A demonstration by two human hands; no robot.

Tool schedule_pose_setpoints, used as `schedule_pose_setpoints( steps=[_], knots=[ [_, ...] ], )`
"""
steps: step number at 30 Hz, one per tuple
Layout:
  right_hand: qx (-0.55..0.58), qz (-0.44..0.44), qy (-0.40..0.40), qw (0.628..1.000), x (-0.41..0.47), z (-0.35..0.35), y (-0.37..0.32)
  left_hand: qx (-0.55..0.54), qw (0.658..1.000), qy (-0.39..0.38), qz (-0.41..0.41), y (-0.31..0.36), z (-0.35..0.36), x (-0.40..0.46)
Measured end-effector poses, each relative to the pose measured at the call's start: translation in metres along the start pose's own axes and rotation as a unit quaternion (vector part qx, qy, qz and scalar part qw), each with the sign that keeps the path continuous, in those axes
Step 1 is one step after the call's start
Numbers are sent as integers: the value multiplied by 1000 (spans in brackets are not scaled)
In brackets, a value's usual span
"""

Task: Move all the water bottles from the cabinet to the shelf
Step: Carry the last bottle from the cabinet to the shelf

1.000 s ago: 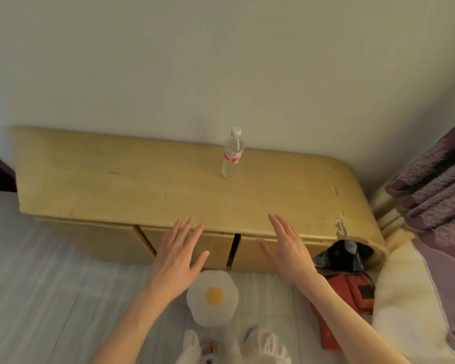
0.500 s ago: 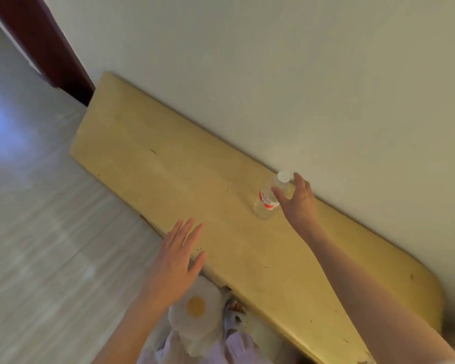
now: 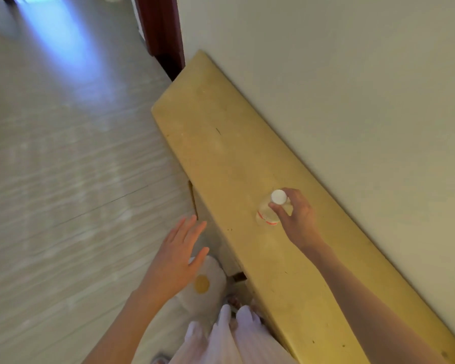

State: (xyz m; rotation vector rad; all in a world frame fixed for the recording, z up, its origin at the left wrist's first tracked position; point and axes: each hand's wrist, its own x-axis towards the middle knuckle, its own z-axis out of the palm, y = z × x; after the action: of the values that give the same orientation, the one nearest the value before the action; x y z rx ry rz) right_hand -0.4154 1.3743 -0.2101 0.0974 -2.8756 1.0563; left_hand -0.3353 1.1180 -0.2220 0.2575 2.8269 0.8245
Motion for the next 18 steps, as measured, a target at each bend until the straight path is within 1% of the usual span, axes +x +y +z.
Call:
schedule_pose_setpoints(
  steps=[3,6,11,14,18],
  knots=[
    [51,-55,-66,995,-16,31,-51,-2,999,46,-28,-25,-14,-39],
    [105,-91,-145,980,-41,73,-113,-12,993,94,-63,-57,-28,-92],
    [131,-156,-258,944,-104,164,-221,1,977,155,-146,-136,-52,-218],
    [122,-208,-327,914,-147,222,-285,12,952,196,-233,-186,-68,-306],
    [135,-262,-403,867,-197,290,-373,-14,894,266,-362,-234,-83,-413]
  ],
)
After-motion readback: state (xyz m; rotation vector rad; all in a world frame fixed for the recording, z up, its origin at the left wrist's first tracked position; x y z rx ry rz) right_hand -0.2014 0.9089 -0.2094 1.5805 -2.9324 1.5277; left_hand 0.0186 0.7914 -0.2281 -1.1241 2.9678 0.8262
